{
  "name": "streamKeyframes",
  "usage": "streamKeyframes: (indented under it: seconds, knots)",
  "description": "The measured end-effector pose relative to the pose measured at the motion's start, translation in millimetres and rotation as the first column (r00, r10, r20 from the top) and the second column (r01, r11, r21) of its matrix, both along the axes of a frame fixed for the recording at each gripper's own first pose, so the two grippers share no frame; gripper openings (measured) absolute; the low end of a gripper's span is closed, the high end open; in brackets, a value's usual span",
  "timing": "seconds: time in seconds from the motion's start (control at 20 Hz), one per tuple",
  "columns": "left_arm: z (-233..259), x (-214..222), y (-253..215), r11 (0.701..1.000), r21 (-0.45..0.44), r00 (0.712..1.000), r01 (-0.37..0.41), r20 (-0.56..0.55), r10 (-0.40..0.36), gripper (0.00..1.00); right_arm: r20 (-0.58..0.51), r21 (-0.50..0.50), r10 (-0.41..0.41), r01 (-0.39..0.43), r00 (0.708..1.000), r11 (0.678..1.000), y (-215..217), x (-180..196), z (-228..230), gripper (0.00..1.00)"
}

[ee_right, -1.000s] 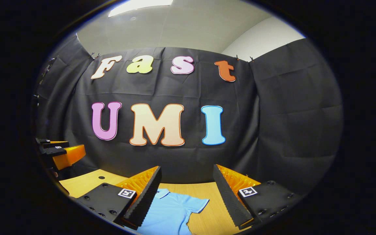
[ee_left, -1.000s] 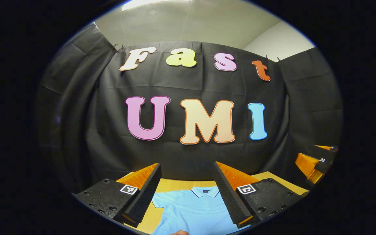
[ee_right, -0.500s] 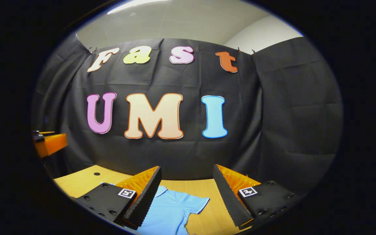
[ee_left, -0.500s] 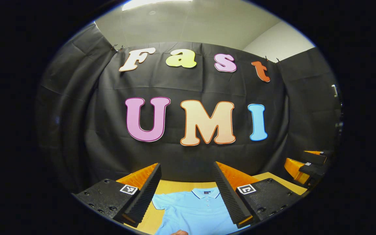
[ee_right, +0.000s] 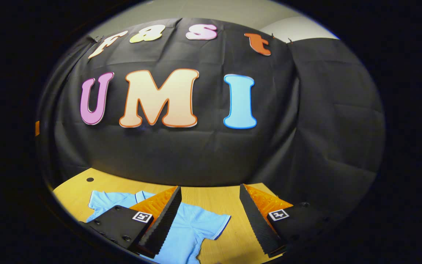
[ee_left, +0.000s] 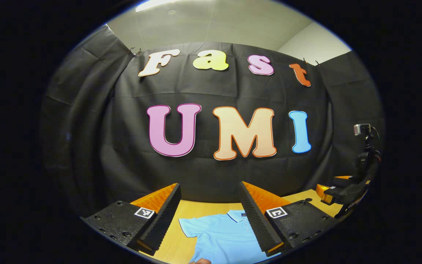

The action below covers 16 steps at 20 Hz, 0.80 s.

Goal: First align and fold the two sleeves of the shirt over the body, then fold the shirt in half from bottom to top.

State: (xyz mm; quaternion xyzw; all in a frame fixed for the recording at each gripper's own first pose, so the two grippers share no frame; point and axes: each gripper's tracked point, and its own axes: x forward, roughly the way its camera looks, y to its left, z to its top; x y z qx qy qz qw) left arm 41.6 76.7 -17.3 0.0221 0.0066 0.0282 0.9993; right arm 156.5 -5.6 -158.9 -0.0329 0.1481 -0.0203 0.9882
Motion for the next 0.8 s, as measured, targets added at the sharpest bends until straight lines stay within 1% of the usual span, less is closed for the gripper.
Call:
streamKeyframes:
  seconds: [0.1,0.25,0.45,0.55,0.7,0.8]
  knots:
    - [-3,5,10,1.0,0.009,1.0,-0.012,-0.005,0.012,0.94,-0.06,-0.006,-0.018,0.018,0.998,1.0,-4,13,-27,0.98]
    - [-6,14,24,0.999,0.017,1.0,-0.028,-0.011,0.028,0.94,-0.12,-0.039,-0.039,0.034,0.992,0.999,-8,30,-65,0.99]
    - [-19,25,42,0.999,0.025,0.998,-0.044,-0.037,0.045,0.95,-0.225,-0.076,-0.064,0.048,0.972,0.996,-18,46,-125,0.99]
    - [-24,31,50,0.998,0.035,0.997,-0.053,-0.05,0.055,0.93,-0.277,-0.092,-0.07,0.046,0.958,0.995,-24,52,-156,1.0]
    - [-31,37,58,0.997,0.042,0.996,-0.061,-0.058,0.063,0.94,-0.346,-0.104,-0.09,0.057,0.934,0.993,-31,56,-194,0.99]
    - [-36,43,60,0.997,0.041,0.995,-0.06,-0.074,0.063,0.94,-0.396,-0.087,-0.103,0.075,0.912,0.993,-33,56,-216,1.0]
